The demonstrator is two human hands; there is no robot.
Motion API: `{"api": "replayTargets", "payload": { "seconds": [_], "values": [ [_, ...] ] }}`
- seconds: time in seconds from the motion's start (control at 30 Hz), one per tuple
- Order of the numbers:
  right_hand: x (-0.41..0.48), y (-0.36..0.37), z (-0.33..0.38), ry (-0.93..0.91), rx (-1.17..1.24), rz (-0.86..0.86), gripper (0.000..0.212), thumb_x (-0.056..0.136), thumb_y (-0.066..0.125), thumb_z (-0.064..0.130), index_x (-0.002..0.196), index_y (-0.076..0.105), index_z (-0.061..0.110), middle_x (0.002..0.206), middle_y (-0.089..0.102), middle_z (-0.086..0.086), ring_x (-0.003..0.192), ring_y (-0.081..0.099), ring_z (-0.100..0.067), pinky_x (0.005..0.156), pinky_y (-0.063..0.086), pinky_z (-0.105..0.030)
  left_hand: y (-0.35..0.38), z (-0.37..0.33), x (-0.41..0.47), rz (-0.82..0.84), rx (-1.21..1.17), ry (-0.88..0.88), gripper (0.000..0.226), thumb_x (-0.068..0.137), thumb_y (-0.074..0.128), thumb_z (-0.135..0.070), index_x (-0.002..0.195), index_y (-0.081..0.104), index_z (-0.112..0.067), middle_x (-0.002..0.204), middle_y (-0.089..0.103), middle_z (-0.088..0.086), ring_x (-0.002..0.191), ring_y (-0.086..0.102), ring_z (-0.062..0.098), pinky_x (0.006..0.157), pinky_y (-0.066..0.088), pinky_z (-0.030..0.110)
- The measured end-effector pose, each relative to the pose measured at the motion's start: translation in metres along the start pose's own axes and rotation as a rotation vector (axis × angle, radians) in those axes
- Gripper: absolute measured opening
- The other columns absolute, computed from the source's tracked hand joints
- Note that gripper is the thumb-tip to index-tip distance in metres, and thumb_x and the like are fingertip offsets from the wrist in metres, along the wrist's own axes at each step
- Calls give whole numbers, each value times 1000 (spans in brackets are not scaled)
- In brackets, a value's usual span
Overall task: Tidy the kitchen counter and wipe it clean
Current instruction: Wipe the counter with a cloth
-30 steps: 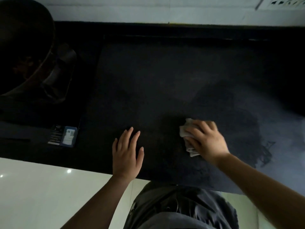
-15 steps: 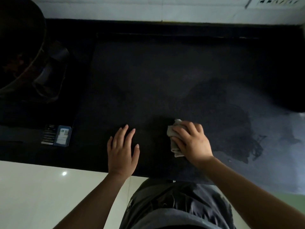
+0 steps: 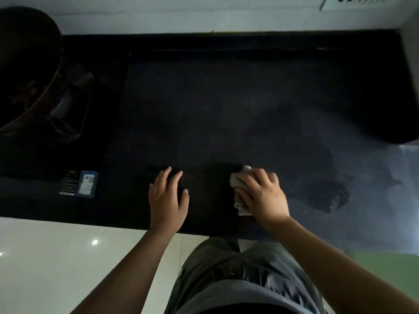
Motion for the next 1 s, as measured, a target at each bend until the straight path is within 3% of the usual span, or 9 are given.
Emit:
{"api": "replayTargets", "payload": {
  "seconds": [0.13, 0.33, 0.57, 0.73, 0.8, 0.9, 1.0],
  "values": [
    [-48, -36, -58, 153, -70, -86, 38, 87, 44, 43, 112, 61, 21, 114, 56, -10, 93, 47, -35, 63, 49, -41, 7, -48, -13, 0, -81, 62, 48, 89, 39, -40, 134, 44, -24, 146, 39, 1, 137, 30, 20, 110, 19, 55],
    [-39, -60, -98, 395, -53, -163, 31, 87, 58, 32, 115, 58, 19, 118, 52, -14, 98, 44, -40, 64, 44, -40, 41, -107, -56, 134, -12, 246, 44, 88, 46, -38, 130, 49, -24, 141, 46, 0, 132, 40, 19, 101, 36, 57],
    [-93, -59, -98, 115, 2, -75, 32, 89, 46, 43, 111, 59, 24, 115, 55, -6, 97, 47, -32, 58, 50, -38, 66, -129, -84, 157, 152, 215, 47, 89, 40, -44, 132, 47, -25, 145, 42, 5, 133, 38, 27, 100, 37, 57],
    [-87, -79, -138, 166, -14, -111, 30, 90, 52, 37, 115, 57, 22, 116, 53, -10, 101, 45, -36, 56, 45, -34, 68, -132, -85, 147, 228, 226, 48, 91, 36, -44, 134, 43, -24, 145, 41, 7, 133, 37, 29, 100, 37, 57],
    [-71, -82, -145, 292, -7, -139, 30, 91, 51, 35, 118, 53, 22, 120, 49, -11, 105, 42, -36, 56, 41, -34, 71, -132, -86, 156, 245, 215, 49, 92, 33, -43, 135, 42, -23, 146, 39, 8, 134, 35, 30, 102, 35, 58],
    [-49, -78, -135, 452, 33, -172, 32, 92, 46, 36, 121, 50, 22, 126, 44, -12, 108, 38, -35, 63, 47, -43, 73, -133, -88, 153, 257, 194, 50, 93, 30, -43, 136, 42, -22, 147, 38, 9, 136, 33, 30, 104, 32, 58],
    [-49, -64, -107, 271, 57, -83, 30, 92, 48, 34, 120, 51, 24, 128, 44, -10, 109, 38, -34, 66, 48, -45, 74, -134, -89, 153, 245, 192, 49, 93, 30, -42, 137, 41, -22, 148, 37, 8, 137, 32, 30, 105, 30, 58]
  ]
}}
Point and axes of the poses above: each hand's wrist, its own x-axis towards the middle knuckle, its own y-axis out of the palm, z = x × y, the point moved 4 cm from there along x, towards the middle knuckle
